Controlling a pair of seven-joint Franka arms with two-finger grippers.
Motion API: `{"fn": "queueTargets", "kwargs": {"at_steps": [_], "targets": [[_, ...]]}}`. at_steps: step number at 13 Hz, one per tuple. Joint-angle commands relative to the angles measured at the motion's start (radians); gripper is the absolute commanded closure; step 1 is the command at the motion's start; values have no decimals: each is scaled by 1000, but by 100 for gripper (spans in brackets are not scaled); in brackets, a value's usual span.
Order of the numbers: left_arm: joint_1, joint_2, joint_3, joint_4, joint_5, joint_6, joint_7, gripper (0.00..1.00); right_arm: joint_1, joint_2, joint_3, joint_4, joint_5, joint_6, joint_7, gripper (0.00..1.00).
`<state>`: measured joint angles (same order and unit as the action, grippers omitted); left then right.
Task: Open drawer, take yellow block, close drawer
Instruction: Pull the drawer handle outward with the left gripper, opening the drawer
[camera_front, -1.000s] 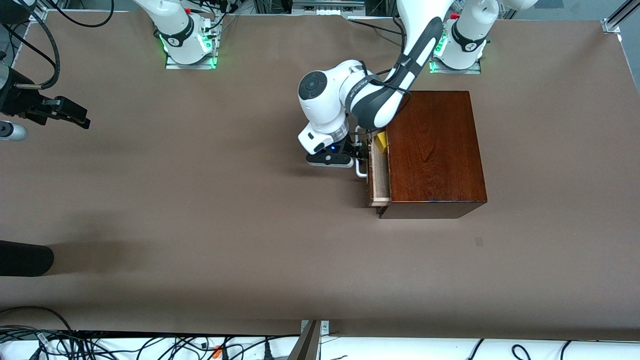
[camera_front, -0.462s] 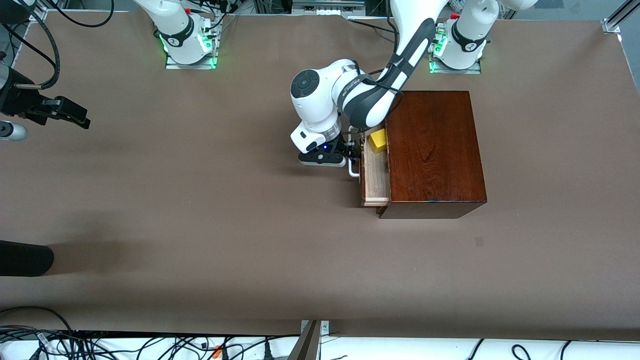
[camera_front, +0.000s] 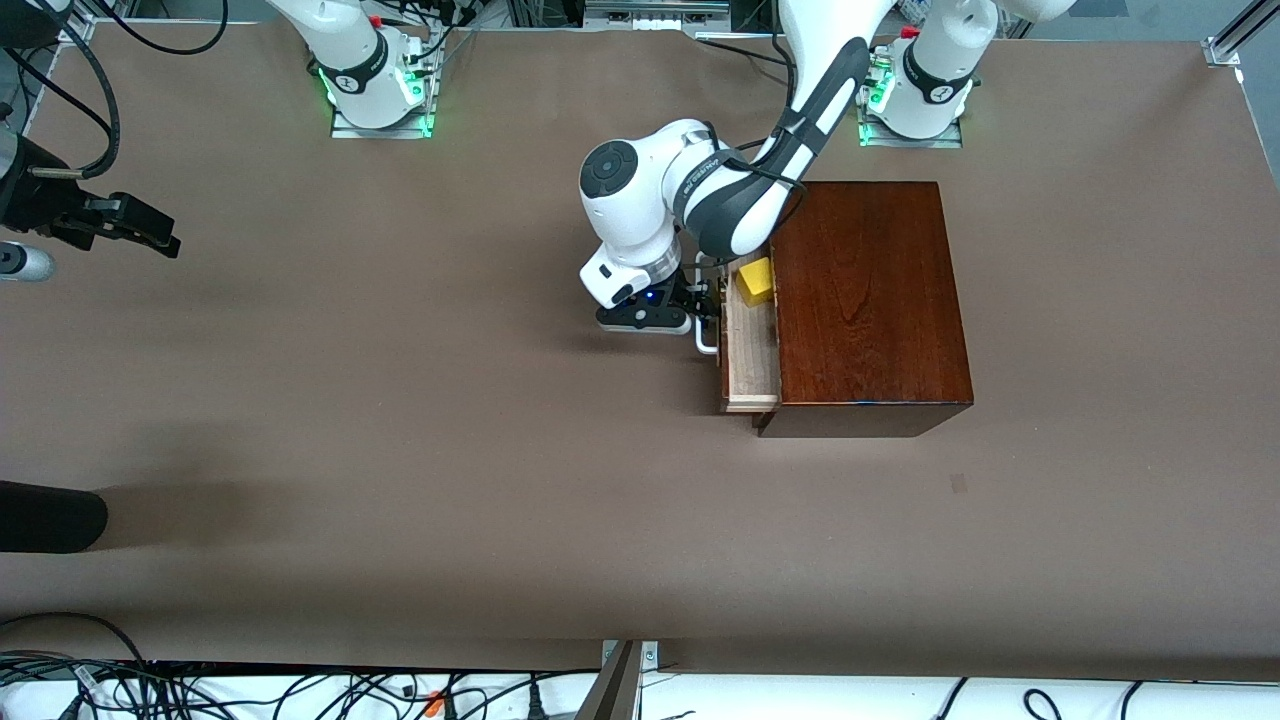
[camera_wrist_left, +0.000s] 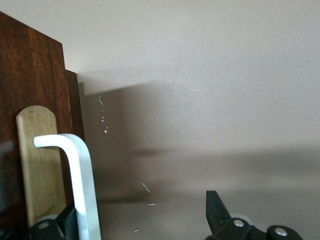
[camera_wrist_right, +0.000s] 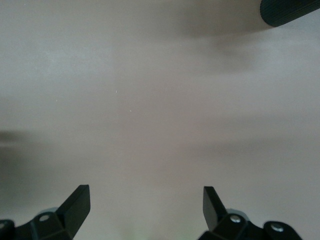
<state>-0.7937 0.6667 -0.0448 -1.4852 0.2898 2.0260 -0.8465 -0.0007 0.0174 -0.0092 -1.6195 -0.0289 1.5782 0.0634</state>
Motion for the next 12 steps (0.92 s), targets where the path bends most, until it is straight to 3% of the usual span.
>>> {"fn": "queueTargets", "kwargs": {"at_steps": [1, 4, 10, 12], "targets": [[-50, 67, -21, 92, -69, 51, -28, 0, -18, 1, 14, 12, -3, -6, -16, 0], [-65, 59, -21, 91, -69, -22, -34, 0, -18, 1, 14, 12, -3, -6, -16, 0], [-73, 59, -21, 97, -72, -29, -46, 0, -18, 1, 14, 12, -5, -7, -16, 0], [-68, 48, -20, 95, -70, -96, -39, 0, -18, -1, 12, 12, -5, -7, -16, 0]]}}
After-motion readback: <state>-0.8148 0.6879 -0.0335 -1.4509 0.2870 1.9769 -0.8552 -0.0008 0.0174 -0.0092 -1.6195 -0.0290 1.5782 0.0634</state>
